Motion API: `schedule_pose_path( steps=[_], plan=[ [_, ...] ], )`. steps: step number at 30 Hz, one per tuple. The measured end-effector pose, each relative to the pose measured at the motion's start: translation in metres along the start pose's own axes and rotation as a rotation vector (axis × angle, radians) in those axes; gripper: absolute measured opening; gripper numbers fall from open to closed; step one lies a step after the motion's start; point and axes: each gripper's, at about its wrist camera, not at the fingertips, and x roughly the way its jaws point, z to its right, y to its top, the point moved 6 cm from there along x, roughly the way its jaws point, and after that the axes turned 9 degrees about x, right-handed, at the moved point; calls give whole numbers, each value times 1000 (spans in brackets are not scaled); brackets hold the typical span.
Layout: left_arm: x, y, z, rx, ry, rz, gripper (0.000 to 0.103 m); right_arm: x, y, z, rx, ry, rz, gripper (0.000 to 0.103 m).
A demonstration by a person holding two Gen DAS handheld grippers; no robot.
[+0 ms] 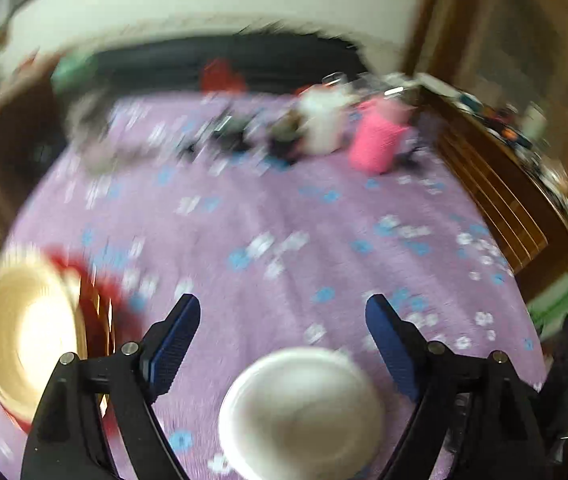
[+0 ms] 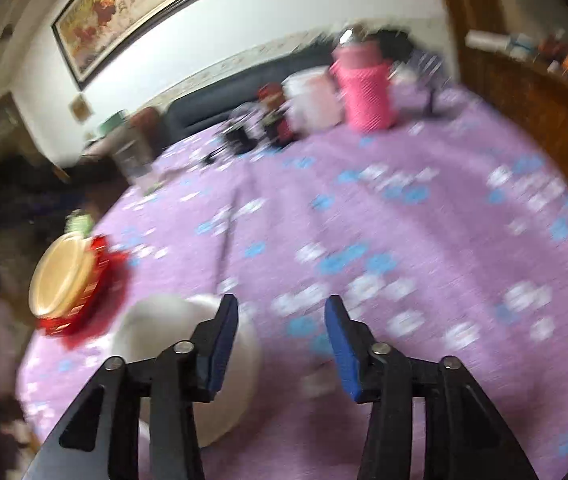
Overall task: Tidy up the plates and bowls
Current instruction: 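Lower the small white bowl upside down beside the stack and open both tools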
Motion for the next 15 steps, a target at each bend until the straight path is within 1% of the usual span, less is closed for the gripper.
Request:
schedule_pose_path(
  steps=[2,3,5,6,7,8,9,11,12,13,15],
  plan=[
    [8,-21,-22,-95,-7,-32,84,-1,-8,-1,31,41,-27,51],
    [6,-33,-30,-131,-11,-28,84,1,-13,2,59,79,-47,51],
    [2,-46,-36,-152,-17,-11,84,-1,-15,-3,139,189,-92,52],
    [-3,-52,-37,-158,-8,3,84,-5,-23,-9,189,236,-117,52],
    [-6,-54,-40,-160,9,18,84,-4,-27,-8,239,279,-138,52],
    [-7,-59,-39,-149,49,26,84,-4,-26,-7,276,309,-158,52],
    [-6,-60,-38,-134,90,21,84,-8,-34,-7,332,348,-192,52],
    [-2,-66,-38,-119,148,21,84,-17,-44,-10,386,391,-232,52],
    [0,-69,-38,-113,158,13,84,-22,-51,-13,394,389,-256,52],
    [5,-72,-37,-105,162,-8,84,-27,-57,-13,390,344,-266,52],
    [4,-73,-40,-136,158,0,86,-26,-65,-5,395,236,-264,54]
  ],
)
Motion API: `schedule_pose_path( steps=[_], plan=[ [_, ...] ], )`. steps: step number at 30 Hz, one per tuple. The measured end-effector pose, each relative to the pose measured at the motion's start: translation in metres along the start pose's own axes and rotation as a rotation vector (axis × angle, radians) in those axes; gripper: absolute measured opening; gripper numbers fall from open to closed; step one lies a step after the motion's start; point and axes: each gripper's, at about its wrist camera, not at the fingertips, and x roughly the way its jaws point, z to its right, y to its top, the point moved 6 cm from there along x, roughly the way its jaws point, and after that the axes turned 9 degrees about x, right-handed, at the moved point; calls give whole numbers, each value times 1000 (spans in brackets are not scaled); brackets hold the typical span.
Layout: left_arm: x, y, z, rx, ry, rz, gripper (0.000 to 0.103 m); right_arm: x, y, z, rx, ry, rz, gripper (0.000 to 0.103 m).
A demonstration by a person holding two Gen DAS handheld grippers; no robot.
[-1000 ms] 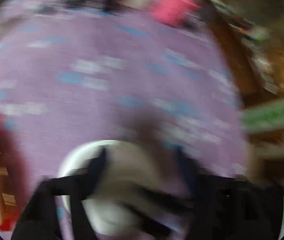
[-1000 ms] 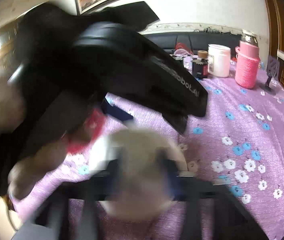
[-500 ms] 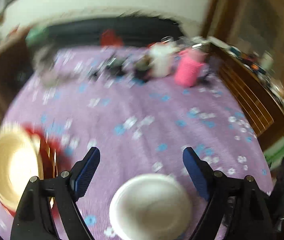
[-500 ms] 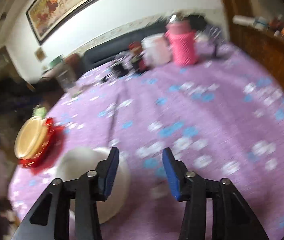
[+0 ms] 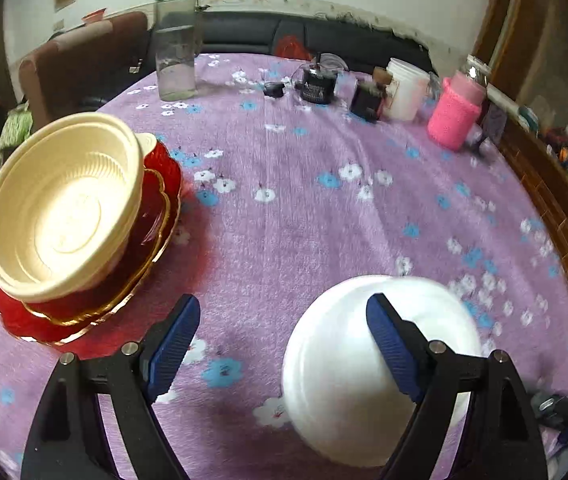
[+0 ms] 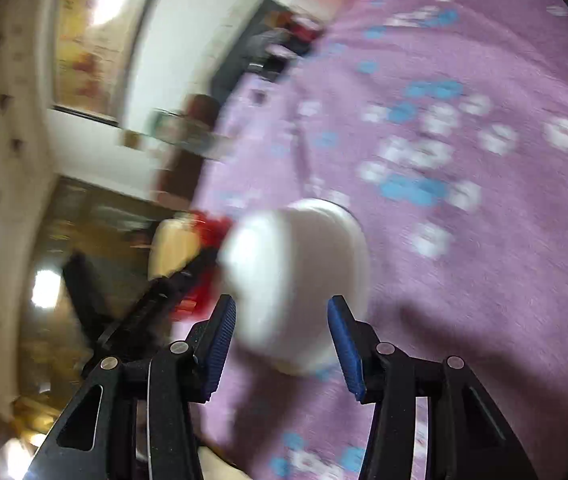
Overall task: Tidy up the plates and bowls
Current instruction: 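Lower the small white bowl upside down beside the stack and open both tools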
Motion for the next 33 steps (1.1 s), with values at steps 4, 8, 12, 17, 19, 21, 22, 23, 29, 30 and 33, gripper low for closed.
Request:
schedule_pose_path(
  steps=[4,8,12,17,19,21,22,23,29,30,33],
  plan=[
    [5,3,3,-41,-8,-7,88,13,5,16,118,71,-11,59],
    [-13,28,40,-28,-183,31,77,31,12,-16,311,517,-254,54],
    [-102,100,45,14,-338,219,80,-60,45,-98,36,726,-94,46],
    [-160,116,28,126,-154,376,103,-137,56,-127,-231,521,185,98],
    [-143,98,21,127,-112,346,103,-108,47,-105,-246,364,165,98],
    [-105,76,12,90,-119,241,103,-75,33,-82,-276,216,139,98],
    [-88,66,9,69,-129,190,103,-60,27,-74,-306,140,143,97],
    [-72,57,4,46,-140,144,103,-43,18,-63,-354,32,146,97],
    [-25,14,-10,-1,-92,44,103,0,-28,-55,-631,-241,102,97],
    [-22,13,-11,-2,-77,45,103,7,-37,-57,-719,-305,112,97],
    [-23,10,-14,-17,-71,60,103,27,-60,-56,-904,-435,123,97]
  ],
)
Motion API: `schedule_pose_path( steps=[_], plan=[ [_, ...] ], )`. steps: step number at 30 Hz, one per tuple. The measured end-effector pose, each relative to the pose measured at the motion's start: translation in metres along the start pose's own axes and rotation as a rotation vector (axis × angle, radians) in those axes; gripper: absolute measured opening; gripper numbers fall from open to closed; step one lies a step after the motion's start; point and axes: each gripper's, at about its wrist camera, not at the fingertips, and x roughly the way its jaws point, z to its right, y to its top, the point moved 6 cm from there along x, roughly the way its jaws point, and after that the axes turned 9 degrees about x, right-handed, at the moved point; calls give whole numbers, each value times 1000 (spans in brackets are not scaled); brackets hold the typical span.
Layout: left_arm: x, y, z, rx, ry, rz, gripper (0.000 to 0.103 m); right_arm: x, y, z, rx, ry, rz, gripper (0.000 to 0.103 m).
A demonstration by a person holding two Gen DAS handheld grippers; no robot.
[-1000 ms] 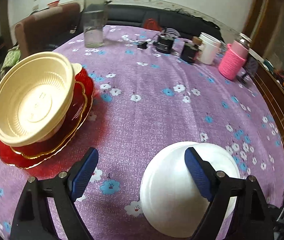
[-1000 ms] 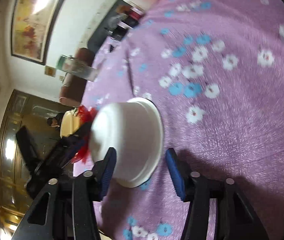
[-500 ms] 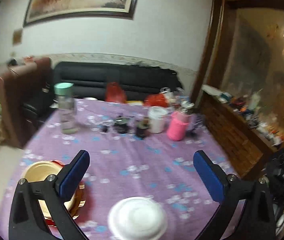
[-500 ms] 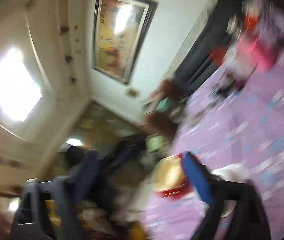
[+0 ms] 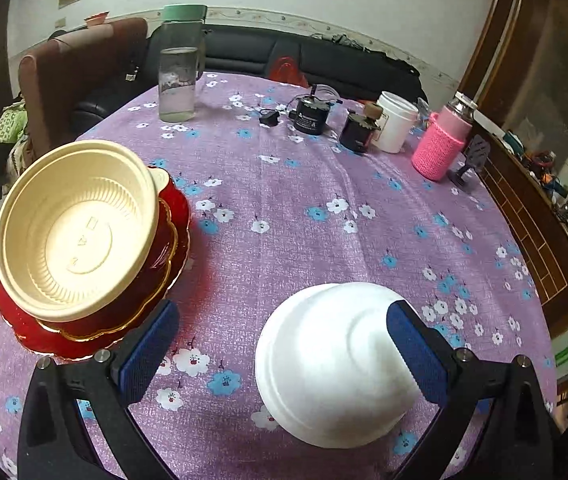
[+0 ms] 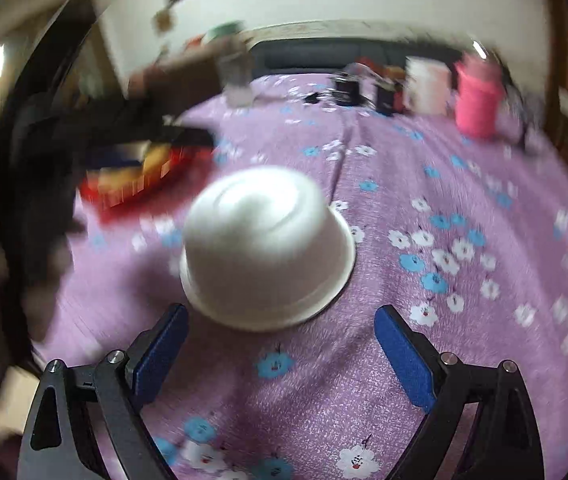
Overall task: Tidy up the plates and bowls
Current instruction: 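Lower the small white bowl upside down beside the stack and open both tools, then move the left tool toward the large white paper bowl on the cloth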
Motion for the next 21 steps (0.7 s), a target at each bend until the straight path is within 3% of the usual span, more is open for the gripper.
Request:
schedule_pose_path(
  steps=[2,4,7,9,12,13,15,16,17,18,20,21],
  plan=[
    [-3,0,-4,-3,7,10,103,21,-7,-13,-106,-82,-47,97],
    [-7,0,-8,1,26,25,103,36,-9,-15,-112,-115,-91,96],
    [-11,-1,-13,-5,30,38,103,38,6,4,4,-93,-85,76],
    [-13,-3,-18,-20,20,40,103,43,13,13,99,-40,-110,54],
    [-19,-2,-21,-29,22,60,103,44,24,37,222,2,-114,35],
    [-22,-2,-22,-30,22,72,103,38,28,49,259,-26,-86,35],
    [-32,-1,-24,-27,34,111,103,23,31,74,279,-173,-33,38],
    [-36,0,-25,-25,44,128,103,18,27,90,257,-317,-30,44],
    [-41,1,-26,-24,55,148,103,15,26,104,238,-412,-24,59],
    [-46,2,-26,-25,59,172,103,10,22,122,231,-495,11,64],
    [-53,3,-26,-23,67,206,103,10,16,148,257,-556,27,65],
    [-55,4,-26,-22,72,214,103,13,13,160,282,-540,15,75]
  ],
)
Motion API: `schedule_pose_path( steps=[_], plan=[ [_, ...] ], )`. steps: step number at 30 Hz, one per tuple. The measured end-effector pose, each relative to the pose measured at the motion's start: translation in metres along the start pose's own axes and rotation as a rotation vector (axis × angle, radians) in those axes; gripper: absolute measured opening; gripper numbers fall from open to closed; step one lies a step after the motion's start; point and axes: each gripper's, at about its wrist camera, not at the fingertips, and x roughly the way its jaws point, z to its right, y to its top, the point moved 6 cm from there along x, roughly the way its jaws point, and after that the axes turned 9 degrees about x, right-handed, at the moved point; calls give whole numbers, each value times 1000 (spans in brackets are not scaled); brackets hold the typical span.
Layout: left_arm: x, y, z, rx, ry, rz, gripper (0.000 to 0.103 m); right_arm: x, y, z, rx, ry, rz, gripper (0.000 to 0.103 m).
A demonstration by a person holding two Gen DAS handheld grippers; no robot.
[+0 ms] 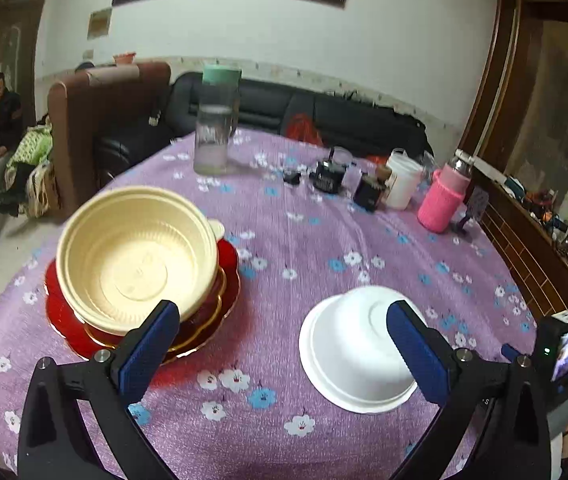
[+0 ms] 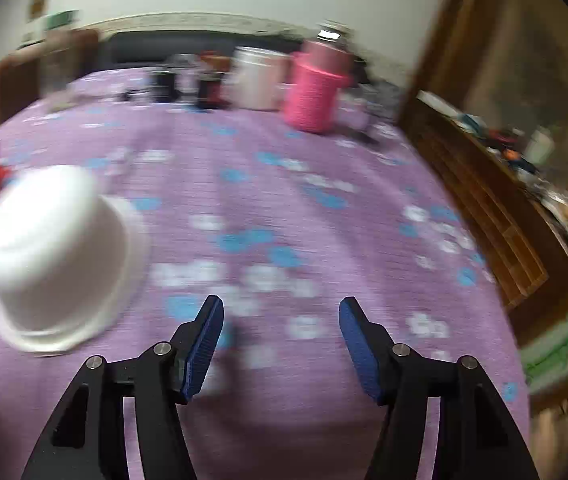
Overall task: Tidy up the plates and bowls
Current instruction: 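Move the left tool toward the large white paper bowl on the cloth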
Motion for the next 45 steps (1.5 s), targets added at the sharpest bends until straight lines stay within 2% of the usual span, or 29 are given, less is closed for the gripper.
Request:
schedule_pose_path(
  steps=[1,2,3,4,11,14,27,30,36,45],
  plan=[
    [-2,1,0,3,3,9,103,13,0,5,20,48,-40,84],
    [-4,2,0,5,4,17,103,23,-2,12,55,95,-78,99],
    [-6,3,0,6,8,24,103,30,-1,21,123,145,-114,102],
    [-8,4,-2,5,14,31,103,33,-1,27,158,170,-122,102],
    [-16,6,-27,-16,64,64,103,32,-4,27,138,157,-122,102],
    [-18,6,-39,-66,58,75,103,31,-6,31,138,158,-122,102],
    [-38,-8,-88,-145,81,78,103,33,-9,44,139,158,-123,102],
    [-36,-9,-97,-168,74,75,103,31,-8,33,138,156,-123,102],
    [-35,-11,-103,-199,64,82,103,31,-8,33,138,156,-123,102],
    [-39,-11,-104,-193,59,106,103,28,-10,36,138,156,-123,102]
  ],
)
